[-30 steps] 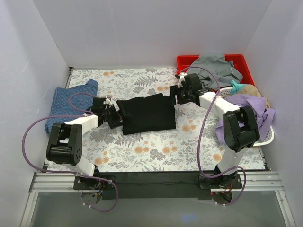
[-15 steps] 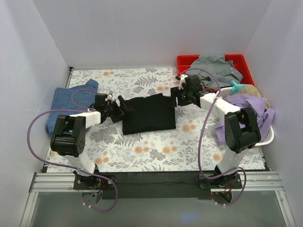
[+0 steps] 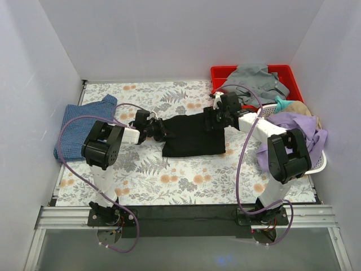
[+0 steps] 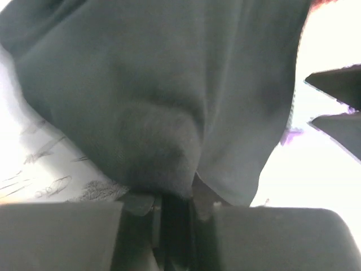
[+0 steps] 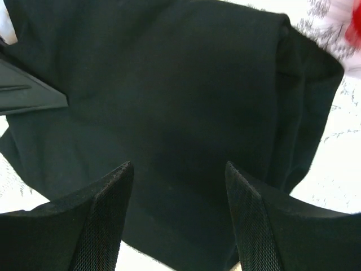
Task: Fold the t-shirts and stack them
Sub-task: Neatly place the folded tshirt to the corner
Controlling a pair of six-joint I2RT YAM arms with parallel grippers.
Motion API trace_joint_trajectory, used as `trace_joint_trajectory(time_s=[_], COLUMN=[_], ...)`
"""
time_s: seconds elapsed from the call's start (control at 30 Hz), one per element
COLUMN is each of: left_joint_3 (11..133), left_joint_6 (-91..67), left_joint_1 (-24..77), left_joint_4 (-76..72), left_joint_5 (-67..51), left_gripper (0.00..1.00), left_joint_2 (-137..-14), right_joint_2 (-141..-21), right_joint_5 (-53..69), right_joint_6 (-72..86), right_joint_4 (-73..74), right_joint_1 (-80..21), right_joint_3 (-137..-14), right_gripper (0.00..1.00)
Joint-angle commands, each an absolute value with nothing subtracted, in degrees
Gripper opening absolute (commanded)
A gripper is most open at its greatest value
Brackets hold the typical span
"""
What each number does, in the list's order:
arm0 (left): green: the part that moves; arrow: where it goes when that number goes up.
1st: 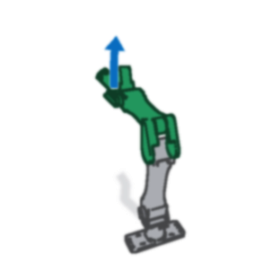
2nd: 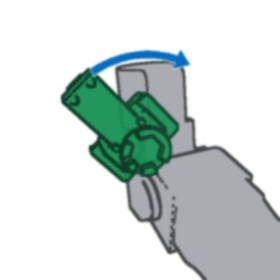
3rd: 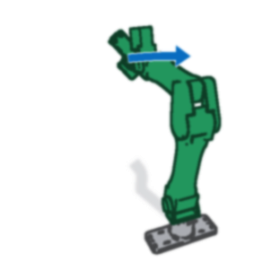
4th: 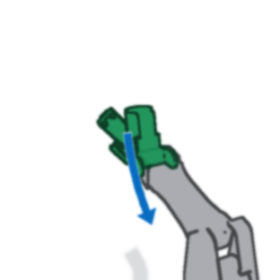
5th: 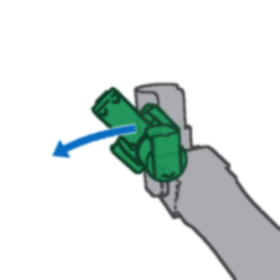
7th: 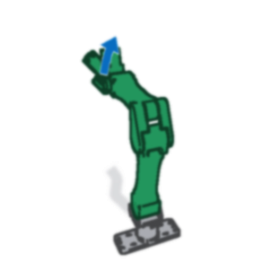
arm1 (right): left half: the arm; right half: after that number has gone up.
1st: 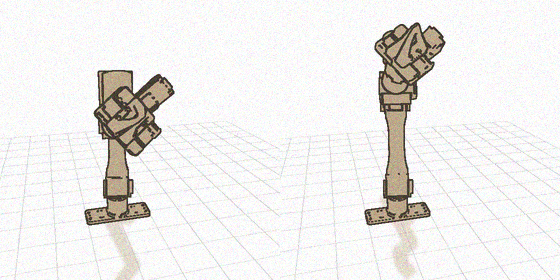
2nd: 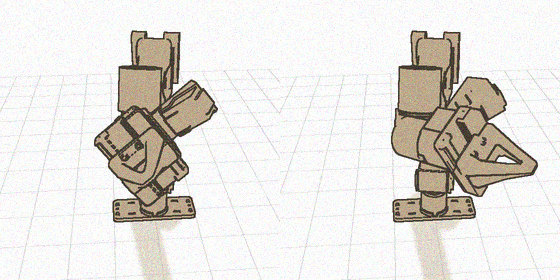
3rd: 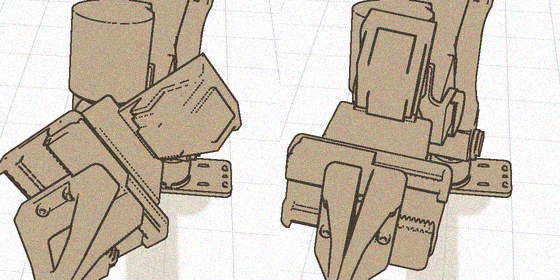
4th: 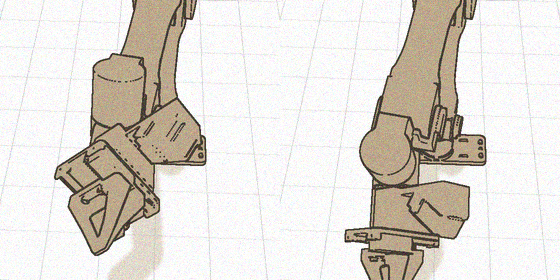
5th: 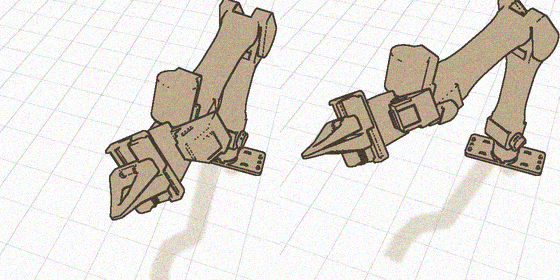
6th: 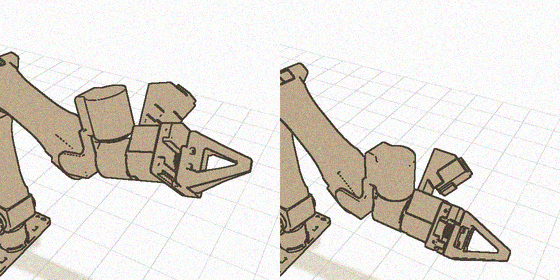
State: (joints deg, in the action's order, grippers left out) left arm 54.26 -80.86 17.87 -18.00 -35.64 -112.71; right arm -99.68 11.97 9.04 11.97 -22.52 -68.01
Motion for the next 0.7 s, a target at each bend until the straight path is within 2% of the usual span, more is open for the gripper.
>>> trace_joint_trajectory(time_s=[0.0,0.2,0.33,0.43,0.47,0.57,0.67], left_joint_3=[55.01,64.66,86.76,98.93,106.80,118.34,124.96], left_joint_6=[-80.51,-76.91,-70.24,-63.56,-62.15,-56.70,-51.26], left_joint_1=[18.37,18.11,17.32,15.74,15.30,12.66,9.06], left_joint_4=[-13.80,-8.89,3.56,13.95,18.93,26.25,31.18], left_joint_5=[-36.30,-38.93,-39.90,-37.63,-36.49,-33.49,-31.12], left_gripper=[0.00,0.00,0.00,0.00,0.00,0.00,0.00], left_joint_2=[-115.66,-114.70,-115.66,-118.28,-119.08,-123.38,-127.77], right_joint_2=[-96.68,-94.23,-93.87,-94.31,-94.39,-94.48,-94.48], right_joint_5=[12.13,9.32,9.49,10.54,10.63,11.07,11.16], right_joint_6=[9.14,9.67,9.32,9.49,9.58,9.75,9.67], right_joint_4=[11.60,11.78,11.78,12.04,12.04,12.04,11.95], right_joint_1=[-22.50,-22.50,-22.50,-22.41,-22.41,-22.41,-22.41], right_joint_3=[-66.80,-64.95,-64.51,-64.34,-63.90,-63.63,-63.63], right_gripper=[0.71,0.71,0.71,0.70,0.70,0.70,0.70])
